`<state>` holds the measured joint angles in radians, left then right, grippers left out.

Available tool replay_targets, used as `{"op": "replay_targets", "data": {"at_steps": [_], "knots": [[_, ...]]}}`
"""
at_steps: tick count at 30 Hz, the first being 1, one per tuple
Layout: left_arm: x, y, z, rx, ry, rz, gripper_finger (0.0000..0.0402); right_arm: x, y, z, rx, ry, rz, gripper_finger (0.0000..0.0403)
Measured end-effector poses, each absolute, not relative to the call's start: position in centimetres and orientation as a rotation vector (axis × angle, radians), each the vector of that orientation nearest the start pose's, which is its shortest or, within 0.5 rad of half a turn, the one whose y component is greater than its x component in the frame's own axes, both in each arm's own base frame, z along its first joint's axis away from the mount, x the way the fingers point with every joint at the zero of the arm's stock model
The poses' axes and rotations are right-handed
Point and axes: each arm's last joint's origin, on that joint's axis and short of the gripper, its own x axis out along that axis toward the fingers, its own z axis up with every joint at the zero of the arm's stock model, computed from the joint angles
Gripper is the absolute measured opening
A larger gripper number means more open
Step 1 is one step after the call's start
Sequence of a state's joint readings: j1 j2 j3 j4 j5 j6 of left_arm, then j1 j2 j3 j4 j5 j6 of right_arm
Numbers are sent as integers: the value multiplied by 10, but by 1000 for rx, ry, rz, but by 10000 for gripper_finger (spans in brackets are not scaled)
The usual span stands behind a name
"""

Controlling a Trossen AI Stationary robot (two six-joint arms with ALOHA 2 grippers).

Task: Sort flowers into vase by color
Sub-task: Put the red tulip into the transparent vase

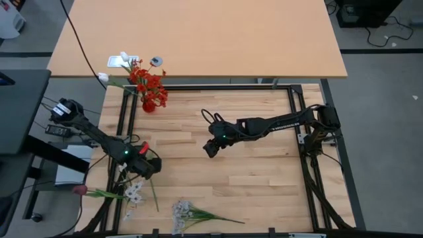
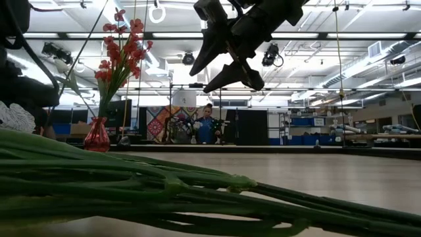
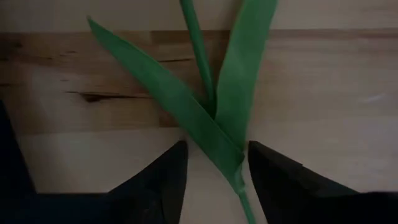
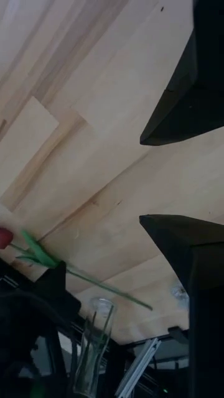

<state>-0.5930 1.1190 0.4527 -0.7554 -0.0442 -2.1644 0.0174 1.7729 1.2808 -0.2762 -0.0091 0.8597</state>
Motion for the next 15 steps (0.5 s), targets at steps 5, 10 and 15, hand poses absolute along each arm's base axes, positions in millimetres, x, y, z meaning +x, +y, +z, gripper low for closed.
{"op": "replay_targets", "data": {"at_steps": [5,10,15], "knots": [[122,-81,139,-1294,1146,1070,123,385,7,231,810,749,-314,200],[123,-82,138,-1290,1149,1047,63,385,5,230,812,754,-321,200],[126,-82,139,-1302,1113,1031,19,385,0,230,823,749,-335,200]]}}
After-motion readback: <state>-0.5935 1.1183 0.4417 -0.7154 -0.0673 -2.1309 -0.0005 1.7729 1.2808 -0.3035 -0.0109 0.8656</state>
